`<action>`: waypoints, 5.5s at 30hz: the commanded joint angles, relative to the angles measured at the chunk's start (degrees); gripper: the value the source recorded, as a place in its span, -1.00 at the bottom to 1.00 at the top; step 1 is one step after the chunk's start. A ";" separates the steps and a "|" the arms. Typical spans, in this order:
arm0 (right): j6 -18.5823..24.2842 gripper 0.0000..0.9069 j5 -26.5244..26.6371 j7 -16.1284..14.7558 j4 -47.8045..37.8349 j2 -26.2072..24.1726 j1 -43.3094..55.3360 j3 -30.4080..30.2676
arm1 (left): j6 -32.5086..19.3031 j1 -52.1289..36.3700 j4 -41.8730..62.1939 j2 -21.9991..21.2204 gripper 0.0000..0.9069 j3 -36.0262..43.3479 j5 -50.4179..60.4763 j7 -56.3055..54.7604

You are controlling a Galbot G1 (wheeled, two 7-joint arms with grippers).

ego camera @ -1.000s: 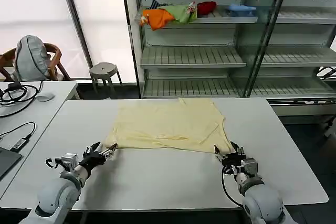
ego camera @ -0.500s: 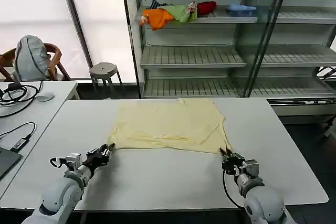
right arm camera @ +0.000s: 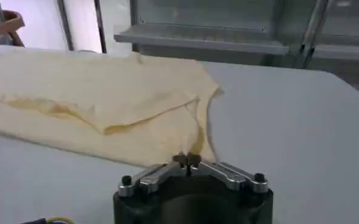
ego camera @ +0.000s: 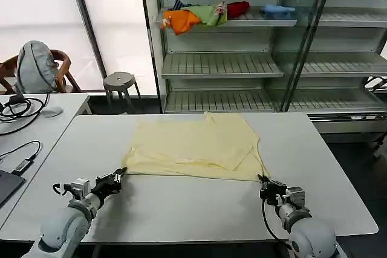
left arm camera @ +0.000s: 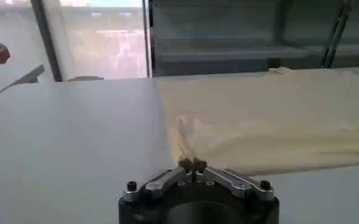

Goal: Fold and organize the clothes.

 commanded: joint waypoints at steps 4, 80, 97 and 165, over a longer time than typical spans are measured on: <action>0.00 -1.00 -2.72 -0.82 9.37 -1.31 -12.51 4.63 | -0.14 14.49 -12.16 -0.29 -0.98 -5.26 -0.25 0.34; -0.64 1.00 -4.05 5.87 -45.27 20.79 49.43 -15.09 | -0.51 -14.26 11.36 6.38 1.00 4.34 -7.06 0.26; 4.33 1.00 -8.22 1.62 -61.52 26.40 52.62 -11.92 | -1.32 -21.53 19.25 4.34 1.00 11.01 -5.14 2.33; -0.63 -1.00 3.85 4.60 -15.96 10.97 30.85 -11.96 | -5.31 -7.12 4.35 4.82 -0.96 3.28 -6.45 4.27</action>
